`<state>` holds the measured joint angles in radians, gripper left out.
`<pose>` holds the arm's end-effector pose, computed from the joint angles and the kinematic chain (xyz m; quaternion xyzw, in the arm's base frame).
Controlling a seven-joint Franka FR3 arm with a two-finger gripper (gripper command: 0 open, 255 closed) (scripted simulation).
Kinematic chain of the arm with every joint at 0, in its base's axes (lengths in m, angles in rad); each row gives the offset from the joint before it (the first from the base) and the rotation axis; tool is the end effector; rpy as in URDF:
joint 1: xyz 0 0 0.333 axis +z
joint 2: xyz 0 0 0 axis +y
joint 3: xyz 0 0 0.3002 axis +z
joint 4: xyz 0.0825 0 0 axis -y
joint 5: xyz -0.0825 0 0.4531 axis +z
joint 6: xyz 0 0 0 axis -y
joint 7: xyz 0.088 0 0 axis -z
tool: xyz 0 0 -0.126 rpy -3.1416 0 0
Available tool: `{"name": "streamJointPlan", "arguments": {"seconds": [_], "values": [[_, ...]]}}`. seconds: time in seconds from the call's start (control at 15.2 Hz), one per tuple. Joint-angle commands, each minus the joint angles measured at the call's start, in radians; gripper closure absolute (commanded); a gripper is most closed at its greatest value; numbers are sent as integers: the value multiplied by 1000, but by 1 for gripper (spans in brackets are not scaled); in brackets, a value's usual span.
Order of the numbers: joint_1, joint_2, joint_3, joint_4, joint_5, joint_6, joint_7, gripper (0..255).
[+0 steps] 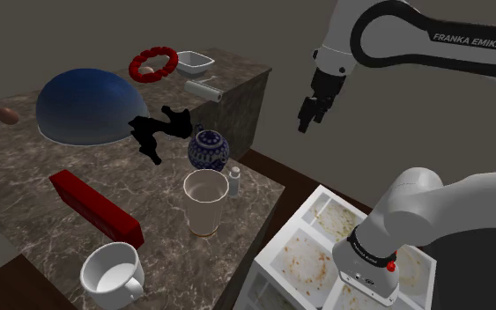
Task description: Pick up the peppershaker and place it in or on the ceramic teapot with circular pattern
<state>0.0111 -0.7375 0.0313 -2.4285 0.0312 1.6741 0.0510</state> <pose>0.4043 0.0212 0.5106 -0.9999 0.0102 0.0088 0.0046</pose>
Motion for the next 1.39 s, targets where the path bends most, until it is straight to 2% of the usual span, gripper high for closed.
{"name": "streamJointPlan", "arguments": {"seconds": [0.0, 0.59, 1.19, 1.32], "values": [[0, 0, 0, 0, 0, 0, 0, 0], [69, 204, 82, -54, 83, 299, 33, 0], [127, 484, 165, -1, 128, 573, 61, 0], [131, 514, 172, 1, 129, 605, 64, 0]]}}
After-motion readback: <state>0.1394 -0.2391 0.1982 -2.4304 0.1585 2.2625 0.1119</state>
